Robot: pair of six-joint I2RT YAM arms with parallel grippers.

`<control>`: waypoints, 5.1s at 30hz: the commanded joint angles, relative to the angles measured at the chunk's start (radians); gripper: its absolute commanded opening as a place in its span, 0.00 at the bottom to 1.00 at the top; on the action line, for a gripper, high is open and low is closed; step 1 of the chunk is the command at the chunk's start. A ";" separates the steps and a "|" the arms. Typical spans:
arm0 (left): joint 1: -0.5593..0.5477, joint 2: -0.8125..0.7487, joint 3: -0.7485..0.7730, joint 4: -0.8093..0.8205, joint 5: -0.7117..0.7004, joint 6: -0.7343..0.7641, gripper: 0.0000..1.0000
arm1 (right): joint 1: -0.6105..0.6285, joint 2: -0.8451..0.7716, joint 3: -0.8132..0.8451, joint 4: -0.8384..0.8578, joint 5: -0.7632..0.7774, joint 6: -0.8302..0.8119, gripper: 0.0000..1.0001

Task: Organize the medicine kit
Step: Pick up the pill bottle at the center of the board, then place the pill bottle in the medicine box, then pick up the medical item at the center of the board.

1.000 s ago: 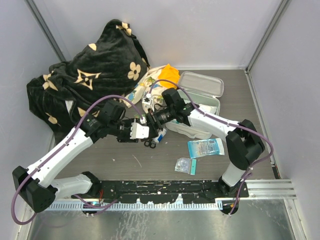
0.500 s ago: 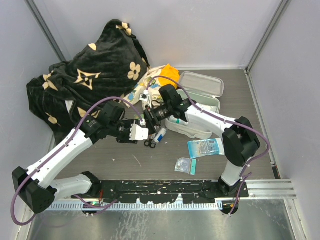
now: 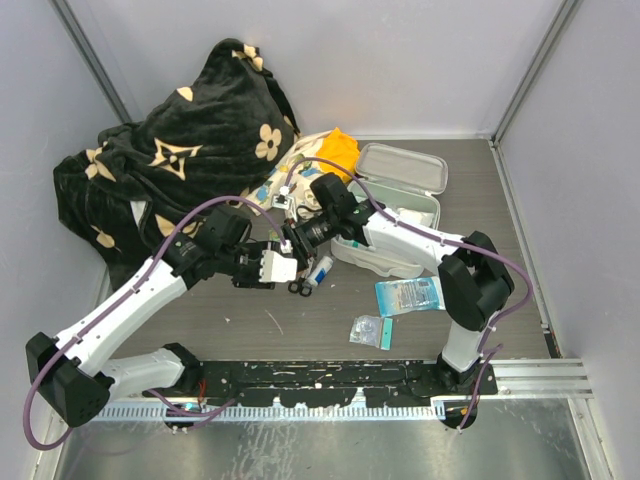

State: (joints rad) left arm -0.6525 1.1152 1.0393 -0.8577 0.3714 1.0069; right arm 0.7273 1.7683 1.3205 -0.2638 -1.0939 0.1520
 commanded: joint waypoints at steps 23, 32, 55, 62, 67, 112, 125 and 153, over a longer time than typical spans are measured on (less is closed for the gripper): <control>0.060 -0.176 -0.117 0.266 -0.028 -0.168 0.98 | -0.511 -0.118 -0.056 -0.163 0.085 -0.532 0.28; 0.066 -0.181 -0.124 0.264 -0.021 -0.167 0.98 | -0.594 -0.058 -0.024 -0.250 0.238 -0.818 0.27; 0.073 -0.180 -0.138 0.266 -0.011 -0.159 0.98 | -0.525 0.111 -0.005 -0.065 0.361 -0.855 0.27; 0.075 -0.181 -0.139 0.273 -0.005 -0.162 0.98 | -0.521 0.149 0.000 -0.047 0.370 -0.891 0.30; 0.076 -0.184 -0.143 0.273 -0.006 -0.161 0.98 | -0.512 0.163 -0.020 -0.045 0.390 -0.927 0.35; 0.082 -0.218 -0.165 0.262 0.002 -0.152 0.98 | -0.492 0.083 -0.014 -0.222 0.401 -1.035 0.45; 0.082 -0.186 -0.187 0.323 -0.053 -0.216 0.98 | -0.492 -0.023 0.005 -0.237 0.370 -0.944 0.58; -0.086 0.397 -0.077 0.628 -0.182 -0.819 0.92 | -0.589 -0.616 -0.382 -0.010 0.719 -0.341 0.85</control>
State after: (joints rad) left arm -0.7307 1.4551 0.8886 -0.3305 0.2394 0.2615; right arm 0.1780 1.2312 1.0107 -0.3740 -0.3935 -0.2207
